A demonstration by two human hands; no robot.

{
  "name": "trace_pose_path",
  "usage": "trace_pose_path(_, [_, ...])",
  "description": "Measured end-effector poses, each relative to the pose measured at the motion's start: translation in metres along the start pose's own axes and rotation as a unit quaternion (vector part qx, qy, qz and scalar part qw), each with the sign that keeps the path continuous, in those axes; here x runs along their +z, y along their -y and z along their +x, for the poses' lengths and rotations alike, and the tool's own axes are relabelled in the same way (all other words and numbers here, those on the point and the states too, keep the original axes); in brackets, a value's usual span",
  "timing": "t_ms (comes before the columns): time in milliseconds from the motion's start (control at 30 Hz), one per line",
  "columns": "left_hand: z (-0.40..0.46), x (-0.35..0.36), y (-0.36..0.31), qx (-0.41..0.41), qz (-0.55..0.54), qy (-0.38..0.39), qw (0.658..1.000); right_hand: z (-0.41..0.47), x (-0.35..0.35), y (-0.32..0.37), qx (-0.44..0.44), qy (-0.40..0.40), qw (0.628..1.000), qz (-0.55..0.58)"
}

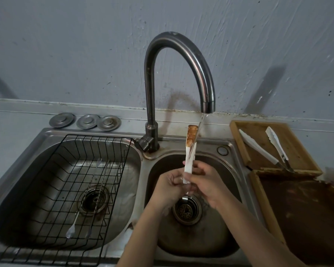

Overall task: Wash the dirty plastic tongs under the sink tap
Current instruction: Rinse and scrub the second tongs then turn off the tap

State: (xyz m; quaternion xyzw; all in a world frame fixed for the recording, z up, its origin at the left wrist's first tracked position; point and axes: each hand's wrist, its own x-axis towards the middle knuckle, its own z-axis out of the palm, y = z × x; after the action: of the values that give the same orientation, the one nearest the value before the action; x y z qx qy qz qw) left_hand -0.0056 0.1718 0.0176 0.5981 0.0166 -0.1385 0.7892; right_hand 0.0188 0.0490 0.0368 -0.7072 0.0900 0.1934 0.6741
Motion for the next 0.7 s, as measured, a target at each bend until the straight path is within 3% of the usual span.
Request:
trace_pose_path(500, [0.0011,0.0027,-0.0073,-0.022,-0.020,0.022,0.999,-0.0019,0.0063,0.0010,-0.041,-0.035,0.998,-0.035])
trace_pose_path(700, [0.0020,0.0039,-0.0016,-0.045,0.061,-0.006,0.997,-0.0016,0.0036,-0.0016,-0.001,0.009,1.000,0.030])
